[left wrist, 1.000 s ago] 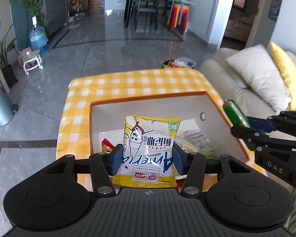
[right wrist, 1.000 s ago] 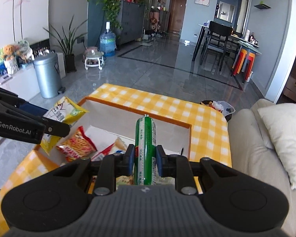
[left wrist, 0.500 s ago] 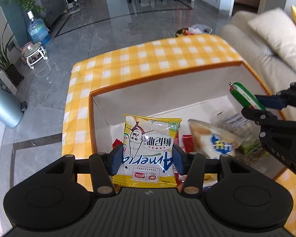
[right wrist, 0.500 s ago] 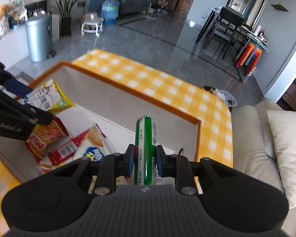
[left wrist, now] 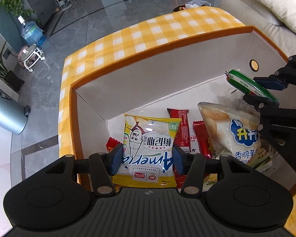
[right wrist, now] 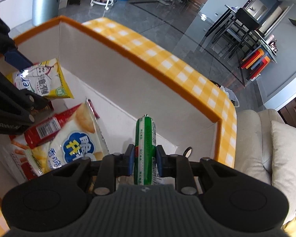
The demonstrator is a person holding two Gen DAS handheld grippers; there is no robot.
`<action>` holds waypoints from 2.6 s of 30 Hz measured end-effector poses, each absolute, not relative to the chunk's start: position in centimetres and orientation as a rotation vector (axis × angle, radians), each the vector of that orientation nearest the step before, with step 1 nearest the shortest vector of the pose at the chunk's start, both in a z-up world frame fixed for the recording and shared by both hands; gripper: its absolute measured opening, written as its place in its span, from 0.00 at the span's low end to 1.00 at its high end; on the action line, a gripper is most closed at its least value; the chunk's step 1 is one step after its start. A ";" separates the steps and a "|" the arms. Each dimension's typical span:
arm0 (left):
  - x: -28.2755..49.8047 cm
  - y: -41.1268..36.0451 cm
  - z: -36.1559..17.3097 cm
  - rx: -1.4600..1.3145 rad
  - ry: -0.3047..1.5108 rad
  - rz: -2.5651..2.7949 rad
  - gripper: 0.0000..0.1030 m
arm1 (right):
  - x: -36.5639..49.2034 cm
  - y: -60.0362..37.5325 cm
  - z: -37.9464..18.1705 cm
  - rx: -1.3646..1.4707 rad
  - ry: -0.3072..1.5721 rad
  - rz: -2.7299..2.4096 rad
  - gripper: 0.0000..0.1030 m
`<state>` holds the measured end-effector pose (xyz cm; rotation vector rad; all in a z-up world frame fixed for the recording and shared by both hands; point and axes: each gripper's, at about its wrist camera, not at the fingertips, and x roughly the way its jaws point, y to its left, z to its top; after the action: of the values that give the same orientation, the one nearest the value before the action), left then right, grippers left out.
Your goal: Organize snacks
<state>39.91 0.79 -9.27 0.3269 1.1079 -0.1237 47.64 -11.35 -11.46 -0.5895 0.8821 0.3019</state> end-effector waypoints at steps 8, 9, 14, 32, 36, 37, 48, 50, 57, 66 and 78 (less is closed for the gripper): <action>39.9 0.9 -8.7 0.319 1.102 -0.113 0.63 | 47.8 -11.4 -12.0 -0.602 0.917 0.298 0.20; 40.0 1.0 -8.6 0.314 1.100 -0.113 0.63 | 47.9 -11.4 -11.9 -0.599 0.916 0.298 0.20; 39.3 1.1 -7.3 0.314 1.072 -0.122 0.70 | 47.3 -11.5 -10.8 -0.593 0.889 0.295 0.36; 31.7 2.7 4.6 0.169 0.638 -0.039 0.79 | 40.7 -14.7 1.7 -0.307 0.626 0.230 0.78; 29.0 2.9 5.9 0.126 0.566 -0.029 0.79 | 37.1 -15.4 4.5 -0.237 0.550 0.232 0.83; 28.2 2.9 6.2 0.118 0.540 -0.023 0.79 | 36.1 -15.6 5.0 -0.217 0.531 0.234 0.84; 20.7 1.2 6.2 0.113 0.406 0.004 0.85 | 23.7 -17.4 7.4 -0.090 0.381 0.288 0.96; 19.6 0.8 5.6 0.112 0.406 0.013 0.89 | 21.8 -17.8 7.0 -0.068 0.376 0.275 0.96; 16.7 0.0 3.0 0.076 0.429 0.023 0.92 | 17.1 -18.9 4.6 -0.004 0.426 0.201 0.96; 15.2 -0.4 -0.2 0.047 0.539 0.026 0.92 | 15.3 -19.0 1.3 -0.004 0.452 0.108 0.96; 15.7 -0.4 -2.8 0.093 0.649 0.045 0.92 | 17.3 -18.2 -2.1 -0.034 0.530 0.129 0.96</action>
<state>15.69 -0.41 -2.82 0.0925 0.6488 0.0446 17.29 -18.20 -2.11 -0.0338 0.5298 0.1289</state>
